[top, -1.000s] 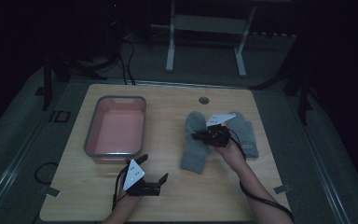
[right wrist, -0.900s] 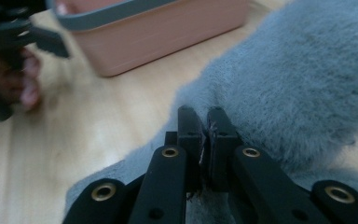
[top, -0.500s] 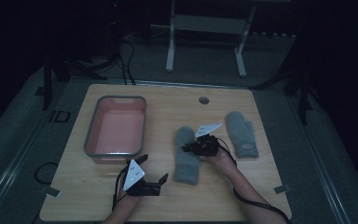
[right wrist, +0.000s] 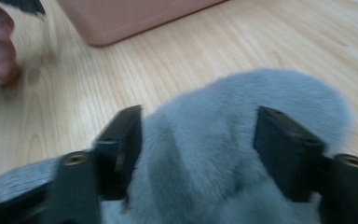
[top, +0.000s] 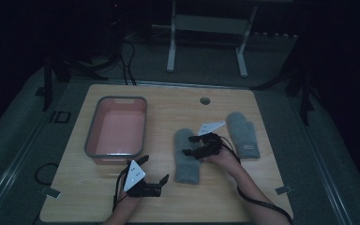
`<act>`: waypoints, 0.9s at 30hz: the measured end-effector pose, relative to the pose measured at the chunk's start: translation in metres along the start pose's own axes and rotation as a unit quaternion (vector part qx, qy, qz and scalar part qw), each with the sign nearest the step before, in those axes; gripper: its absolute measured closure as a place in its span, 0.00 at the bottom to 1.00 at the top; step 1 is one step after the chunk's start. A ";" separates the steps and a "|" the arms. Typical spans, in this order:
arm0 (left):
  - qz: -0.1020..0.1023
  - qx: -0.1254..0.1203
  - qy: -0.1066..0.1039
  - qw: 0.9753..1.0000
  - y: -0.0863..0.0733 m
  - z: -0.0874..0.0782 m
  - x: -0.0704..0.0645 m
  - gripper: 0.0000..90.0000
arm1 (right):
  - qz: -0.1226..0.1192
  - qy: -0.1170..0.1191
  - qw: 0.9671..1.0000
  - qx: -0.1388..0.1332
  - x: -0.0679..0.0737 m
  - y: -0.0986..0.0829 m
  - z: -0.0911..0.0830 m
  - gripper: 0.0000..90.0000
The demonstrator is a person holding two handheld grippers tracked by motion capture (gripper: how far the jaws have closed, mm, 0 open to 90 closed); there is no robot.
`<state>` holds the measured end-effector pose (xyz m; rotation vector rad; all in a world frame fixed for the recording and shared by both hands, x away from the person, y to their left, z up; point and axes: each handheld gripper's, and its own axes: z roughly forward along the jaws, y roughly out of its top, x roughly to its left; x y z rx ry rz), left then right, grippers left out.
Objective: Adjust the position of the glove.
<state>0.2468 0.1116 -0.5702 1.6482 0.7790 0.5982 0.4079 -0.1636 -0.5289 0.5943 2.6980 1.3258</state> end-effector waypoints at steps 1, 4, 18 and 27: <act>0.000 0.001 0.001 1.000 0.000 0.000 0.000 0.00 | 0.009 -0.007 1.000 -0.005 -0.001 0.000 -0.005 0.26; 0.000 0.000 0.001 1.000 0.000 0.000 0.000 0.00 | 0.021 -0.034 0.999 -0.023 -0.003 0.000 -0.024 0.23; 0.001 0.001 0.003 1.000 0.000 0.000 0.000 0.00 | 0.060 -0.145 0.986 -0.051 -0.038 -0.021 -0.105 0.36; 0.000 0.001 0.003 1.000 0.000 0.000 0.000 0.00 | 0.169 -0.275 0.945 -0.057 -0.079 -0.056 -0.145 0.48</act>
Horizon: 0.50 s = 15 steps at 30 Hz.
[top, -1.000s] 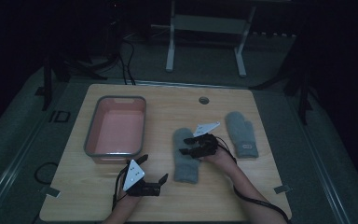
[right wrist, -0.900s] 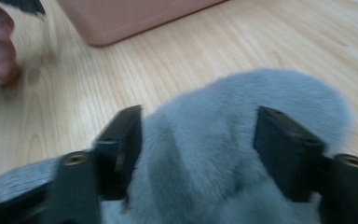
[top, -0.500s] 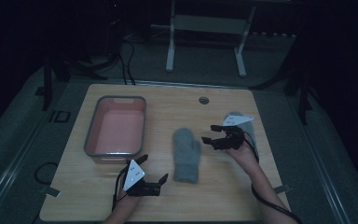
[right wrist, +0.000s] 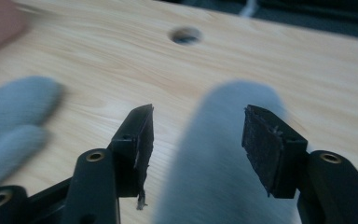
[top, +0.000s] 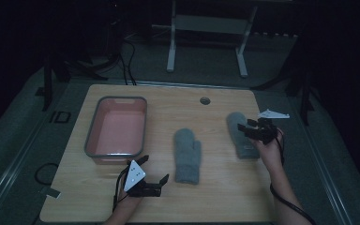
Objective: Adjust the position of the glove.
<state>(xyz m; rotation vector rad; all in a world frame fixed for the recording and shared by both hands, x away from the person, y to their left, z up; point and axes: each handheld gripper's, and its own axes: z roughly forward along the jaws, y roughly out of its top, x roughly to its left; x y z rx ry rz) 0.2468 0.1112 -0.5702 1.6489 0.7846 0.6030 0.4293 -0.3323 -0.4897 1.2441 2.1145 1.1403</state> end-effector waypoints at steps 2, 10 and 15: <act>0.000 0.000 0.000 1.000 0.000 0.000 0.000 0.00 | 0.008 -0.009 1.000 0.013 -0.008 -0.006 0.004 0.48; -0.001 0.000 -0.001 1.000 0.000 0.000 0.000 0.00 | 0.022 -0.029 0.998 0.060 -0.019 -0.040 0.033 0.47; -0.001 0.000 0.000 1.000 0.000 0.000 0.000 0.00 | 0.024 -0.028 0.998 0.055 -0.014 -0.045 0.037 0.77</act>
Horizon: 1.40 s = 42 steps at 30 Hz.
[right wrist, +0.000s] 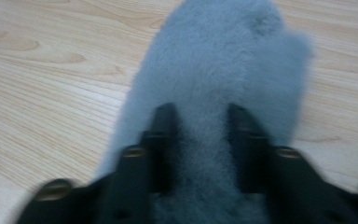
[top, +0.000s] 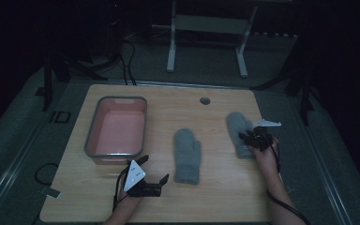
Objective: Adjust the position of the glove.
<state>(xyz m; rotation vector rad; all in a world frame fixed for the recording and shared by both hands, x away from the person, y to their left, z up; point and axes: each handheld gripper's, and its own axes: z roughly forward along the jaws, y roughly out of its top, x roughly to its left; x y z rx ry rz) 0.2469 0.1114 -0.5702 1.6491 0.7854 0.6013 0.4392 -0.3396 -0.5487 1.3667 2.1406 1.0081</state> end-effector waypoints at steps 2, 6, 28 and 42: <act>0.000 0.000 0.000 1.000 0.000 0.000 0.000 0.00 | 0.009 -0.005 1.000 0.000 0.002 0.001 0.000 0.85; -0.001 0.000 0.000 1.000 0.000 0.000 0.000 0.00 | 0.035 -0.017 0.999 -0.013 0.008 0.001 -0.006 0.92; 0.000 0.001 0.002 1.000 0.000 0.000 0.000 0.00 | 0.084 0.006 0.994 -0.068 0.074 -0.031 -0.095 0.92; 0.002 0.001 0.002 1.000 0.000 0.000 0.000 0.00 | 0.094 -0.019 0.995 -0.027 0.085 -0.061 -0.076 0.92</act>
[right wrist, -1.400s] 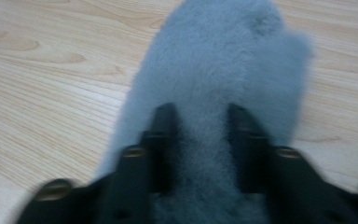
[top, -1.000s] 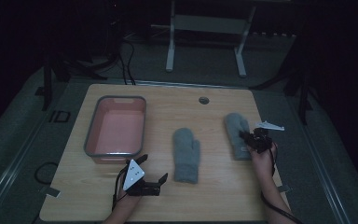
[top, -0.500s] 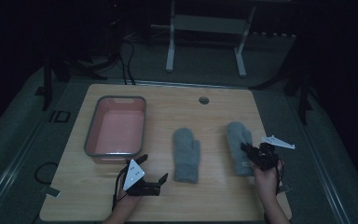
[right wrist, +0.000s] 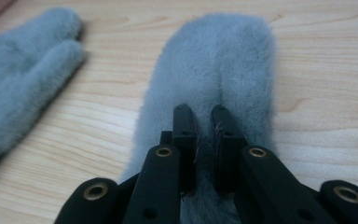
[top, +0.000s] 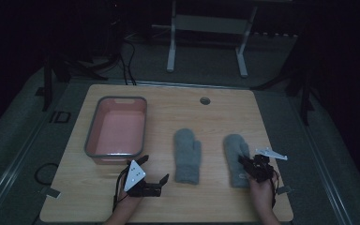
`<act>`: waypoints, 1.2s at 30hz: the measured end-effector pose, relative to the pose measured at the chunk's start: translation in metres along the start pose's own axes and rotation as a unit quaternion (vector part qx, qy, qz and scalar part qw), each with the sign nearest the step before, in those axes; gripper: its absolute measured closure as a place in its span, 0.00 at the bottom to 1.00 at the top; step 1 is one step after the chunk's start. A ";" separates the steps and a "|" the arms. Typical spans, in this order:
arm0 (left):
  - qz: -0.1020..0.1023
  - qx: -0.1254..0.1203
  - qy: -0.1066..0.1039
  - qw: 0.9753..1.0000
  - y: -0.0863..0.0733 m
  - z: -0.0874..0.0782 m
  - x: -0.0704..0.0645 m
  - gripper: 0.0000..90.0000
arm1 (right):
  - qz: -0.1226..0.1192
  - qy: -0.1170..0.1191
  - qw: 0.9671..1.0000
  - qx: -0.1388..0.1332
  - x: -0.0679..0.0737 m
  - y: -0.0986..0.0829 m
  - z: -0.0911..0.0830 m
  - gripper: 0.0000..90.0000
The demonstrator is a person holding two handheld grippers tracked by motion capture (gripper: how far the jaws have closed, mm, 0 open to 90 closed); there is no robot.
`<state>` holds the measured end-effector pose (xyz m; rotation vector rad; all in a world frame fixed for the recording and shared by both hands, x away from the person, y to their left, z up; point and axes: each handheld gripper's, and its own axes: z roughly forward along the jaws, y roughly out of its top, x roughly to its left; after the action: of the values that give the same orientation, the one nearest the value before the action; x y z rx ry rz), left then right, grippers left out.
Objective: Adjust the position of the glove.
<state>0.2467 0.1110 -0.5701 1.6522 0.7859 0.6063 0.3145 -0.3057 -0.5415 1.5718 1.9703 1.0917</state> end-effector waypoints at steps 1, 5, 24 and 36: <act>0.000 0.000 0.000 1.000 0.000 0.000 0.000 0.00 | -0.004 -0.004 1.000 0.001 0.000 0.000 0.001 0.92; -0.001 0.000 0.000 1.000 0.000 0.000 0.000 0.00 | -0.003 -0.005 1.000 0.005 -0.001 -0.001 0.005 0.86; -0.001 0.000 0.001 1.000 0.000 0.000 0.000 0.00 | -0.154 0.005 0.988 0.028 -0.003 0.007 0.007 0.47; 0.000 0.000 0.001 1.000 0.000 0.000 0.000 0.00 | -0.138 0.013 0.990 0.026 -0.001 -0.002 0.014 0.80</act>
<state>0.2466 0.1108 -0.5701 1.6525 0.7862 0.6078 0.3236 -0.3023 -0.5519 1.2659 2.1693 0.9599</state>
